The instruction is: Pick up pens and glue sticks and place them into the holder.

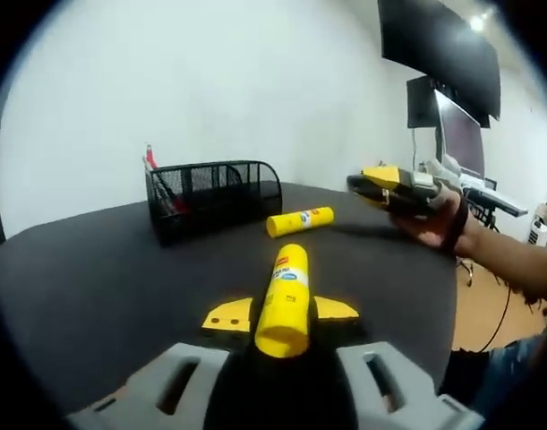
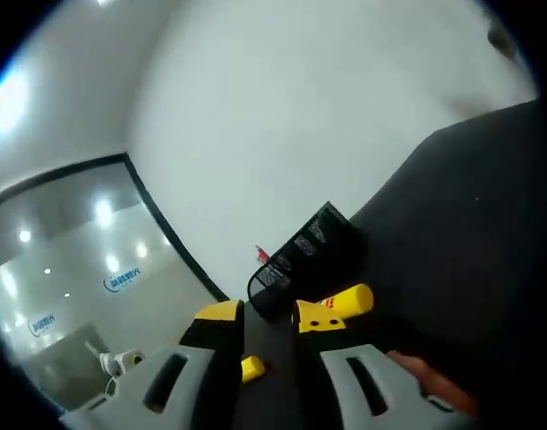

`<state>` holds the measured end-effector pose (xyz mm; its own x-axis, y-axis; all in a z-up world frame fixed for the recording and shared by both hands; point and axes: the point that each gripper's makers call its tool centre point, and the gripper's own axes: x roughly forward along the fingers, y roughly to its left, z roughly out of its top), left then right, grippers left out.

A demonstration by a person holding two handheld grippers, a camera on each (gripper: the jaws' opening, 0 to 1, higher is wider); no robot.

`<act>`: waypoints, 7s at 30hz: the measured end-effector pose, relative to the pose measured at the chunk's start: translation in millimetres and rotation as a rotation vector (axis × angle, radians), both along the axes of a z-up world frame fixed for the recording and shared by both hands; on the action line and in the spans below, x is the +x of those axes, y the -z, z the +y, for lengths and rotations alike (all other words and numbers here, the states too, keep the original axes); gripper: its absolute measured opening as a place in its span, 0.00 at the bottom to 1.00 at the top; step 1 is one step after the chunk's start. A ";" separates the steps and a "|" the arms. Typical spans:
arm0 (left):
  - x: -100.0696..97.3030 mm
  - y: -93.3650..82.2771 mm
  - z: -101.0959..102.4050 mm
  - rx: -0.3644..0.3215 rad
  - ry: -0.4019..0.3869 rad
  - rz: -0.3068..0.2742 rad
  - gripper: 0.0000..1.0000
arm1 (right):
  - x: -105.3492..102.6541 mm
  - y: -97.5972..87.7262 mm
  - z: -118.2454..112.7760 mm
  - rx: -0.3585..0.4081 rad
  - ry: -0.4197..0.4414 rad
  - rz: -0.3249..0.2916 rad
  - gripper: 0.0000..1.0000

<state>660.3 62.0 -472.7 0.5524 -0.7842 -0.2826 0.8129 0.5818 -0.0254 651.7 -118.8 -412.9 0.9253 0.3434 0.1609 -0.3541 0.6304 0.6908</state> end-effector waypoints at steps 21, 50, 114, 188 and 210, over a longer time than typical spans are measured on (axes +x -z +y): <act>-8.6 2.6 -1.2 0.115 0.037 0.045 0.23 | -8.4 -2.0 8.4 -0.002 0.001 -0.005 0.18; 4.0 -12.7 -9.1 0.185 0.050 0.043 0.15 | -12.5 -4.1 10.9 0.007 -0.001 -0.009 0.18; -5.2 1.2 8.1 0.427 0.092 0.187 0.25 | 1.9 -2.1 -5.5 0.009 -0.005 -0.015 0.18; 16.8 -81.5 -31.3 -0.008 0.055 0.007 0.15 | -2.5 -12.8 55.7 0.264 -0.226 0.091 0.25; 13.6 -74.6 -5.1 -0.045 0.021 0.047 0.00 | 0.7 -8.1 40.4 0.282 -0.165 0.047 0.22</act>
